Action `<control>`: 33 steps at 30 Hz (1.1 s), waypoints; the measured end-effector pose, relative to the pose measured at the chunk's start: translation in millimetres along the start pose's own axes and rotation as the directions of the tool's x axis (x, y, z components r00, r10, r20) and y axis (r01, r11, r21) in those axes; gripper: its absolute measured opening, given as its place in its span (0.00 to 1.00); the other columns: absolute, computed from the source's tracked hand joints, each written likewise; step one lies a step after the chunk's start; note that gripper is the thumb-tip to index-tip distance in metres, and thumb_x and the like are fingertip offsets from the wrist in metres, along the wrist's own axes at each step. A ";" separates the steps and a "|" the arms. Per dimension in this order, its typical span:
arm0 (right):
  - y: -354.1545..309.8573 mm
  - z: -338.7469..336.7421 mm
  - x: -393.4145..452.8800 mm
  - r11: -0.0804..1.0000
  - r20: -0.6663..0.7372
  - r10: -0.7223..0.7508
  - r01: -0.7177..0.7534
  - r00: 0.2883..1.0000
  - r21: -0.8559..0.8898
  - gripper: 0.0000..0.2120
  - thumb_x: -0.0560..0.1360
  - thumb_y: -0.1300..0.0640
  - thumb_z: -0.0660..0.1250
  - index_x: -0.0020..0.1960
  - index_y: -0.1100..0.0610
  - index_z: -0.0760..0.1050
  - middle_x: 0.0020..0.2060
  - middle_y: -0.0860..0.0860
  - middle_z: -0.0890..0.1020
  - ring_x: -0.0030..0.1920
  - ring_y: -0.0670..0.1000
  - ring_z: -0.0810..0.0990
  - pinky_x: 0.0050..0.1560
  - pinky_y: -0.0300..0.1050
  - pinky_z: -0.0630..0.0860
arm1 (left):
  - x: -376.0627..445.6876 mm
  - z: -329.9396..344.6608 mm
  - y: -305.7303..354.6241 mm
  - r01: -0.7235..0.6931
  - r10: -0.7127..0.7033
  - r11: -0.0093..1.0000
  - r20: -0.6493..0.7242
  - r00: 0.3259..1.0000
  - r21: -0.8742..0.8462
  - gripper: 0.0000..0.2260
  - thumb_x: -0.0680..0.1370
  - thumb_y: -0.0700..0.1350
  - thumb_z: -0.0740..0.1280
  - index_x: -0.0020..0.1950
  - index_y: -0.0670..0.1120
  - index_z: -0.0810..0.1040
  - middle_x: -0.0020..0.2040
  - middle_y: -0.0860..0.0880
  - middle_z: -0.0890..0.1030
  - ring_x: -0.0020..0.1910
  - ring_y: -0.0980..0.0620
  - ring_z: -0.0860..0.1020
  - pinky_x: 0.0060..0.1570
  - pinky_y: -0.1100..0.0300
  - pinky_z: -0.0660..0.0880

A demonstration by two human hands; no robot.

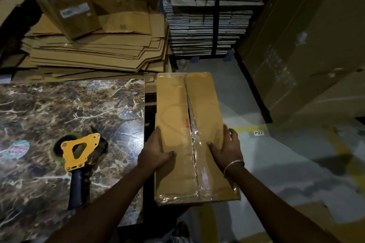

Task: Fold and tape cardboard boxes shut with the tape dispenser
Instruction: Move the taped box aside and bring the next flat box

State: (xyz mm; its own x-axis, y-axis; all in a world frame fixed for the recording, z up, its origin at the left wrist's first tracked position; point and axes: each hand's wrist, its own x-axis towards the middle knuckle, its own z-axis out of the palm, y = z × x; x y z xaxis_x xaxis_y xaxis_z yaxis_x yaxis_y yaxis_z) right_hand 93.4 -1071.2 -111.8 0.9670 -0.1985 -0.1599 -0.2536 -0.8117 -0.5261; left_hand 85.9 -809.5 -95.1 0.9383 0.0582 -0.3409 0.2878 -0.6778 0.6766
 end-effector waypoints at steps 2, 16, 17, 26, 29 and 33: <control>1.6 5.5 -11.3 0.971 -0.021 -0.178 0.172 0.984 -0.164 0.38 0.75 0.37 0.68 0.79 0.49 0.60 0.76 0.59 0.63 0.73 0.62 0.66 0.64 0.59 0.74 | -9.0 1.8 2.4 -0.030 0.024 0.977 0.029 0.999 0.211 0.52 0.67 0.61 0.76 0.82 0.57 0.45 0.82 0.48 0.50 0.76 0.41 0.62 0.66 0.44 0.72; 4.3 11.2 -39.1 0.975 0.091 -0.040 0.059 0.995 -0.216 0.33 0.76 0.30 0.56 0.79 0.35 0.55 0.81 0.48 0.49 0.69 0.62 0.65 0.63 0.58 0.75 | -28.6 18.1 10.0 -0.006 -0.002 0.982 0.042 0.999 0.189 0.53 0.68 0.58 0.77 0.83 0.52 0.46 0.82 0.46 0.44 0.78 0.43 0.58 0.70 0.55 0.65; 5.3 10.1 -39.8 0.975 0.084 -0.040 0.057 0.996 -0.215 0.33 0.76 0.30 0.57 0.79 0.35 0.56 0.81 0.48 0.50 0.69 0.62 0.65 0.63 0.58 0.75 | -29.5 18.4 10.5 -0.009 -0.001 0.982 0.049 0.999 0.190 0.53 0.68 0.58 0.77 0.83 0.52 0.46 0.83 0.46 0.44 0.79 0.43 0.58 0.71 0.55 0.64; 6.1 4.3 -47.0 0.965 0.121 -0.047 0.076 0.992 -0.250 0.32 0.77 0.30 0.55 0.79 0.34 0.52 0.81 0.47 0.48 0.72 0.60 0.64 0.64 0.59 0.75 | -42.8 21.7 14.6 -0.020 -0.011 0.969 0.125 0.992 0.245 0.48 0.74 0.57 0.73 0.83 0.52 0.45 0.82 0.43 0.39 0.79 0.39 0.55 0.70 0.52 0.65; 3.4 5.5 -47.7 0.955 0.151 -0.027 0.070 0.988 -0.287 0.33 0.78 0.30 0.52 0.80 0.36 0.49 0.81 0.48 0.45 0.74 0.62 0.61 0.66 0.59 0.72 | -42.1 19.1 13.1 -0.020 -0.020 0.968 0.155 0.988 0.250 0.47 0.74 0.58 0.72 0.83 0.52 0.44 0.82 0.42 0.39 0.79 0.38 0.56 0.69 0.50 0.67; -7.3 8.9 -50.2 0.934 0.157 0.010 0.047 0.988 -0.353 0.32 0.80 0.33 0.52 0.80 0.40 0.48 0.81 0.54 0.46 0.76 0.66 0.57 0.72 0.62 0.65 | -44.1 7.1 8.8 -0.033 -0.014 0.967 0.184 0.983 0.251 0.41 0.74 0.57 0.70 0.82 0.50 0.54 0.81 0.42 0.50 0.76 0.39 0.62 0.69 0.47 0.69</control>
State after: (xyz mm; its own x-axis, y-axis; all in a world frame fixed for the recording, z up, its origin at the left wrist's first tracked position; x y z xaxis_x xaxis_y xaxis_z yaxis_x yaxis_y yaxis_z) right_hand 46.4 -1050.4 -107.4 0.9485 -0.1178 -0.2941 -0.1826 -0.9618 -0.2037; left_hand 45.7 -823.2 -78.8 0.8827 -0.0684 -0.4649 0.1993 -0.8415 0.5022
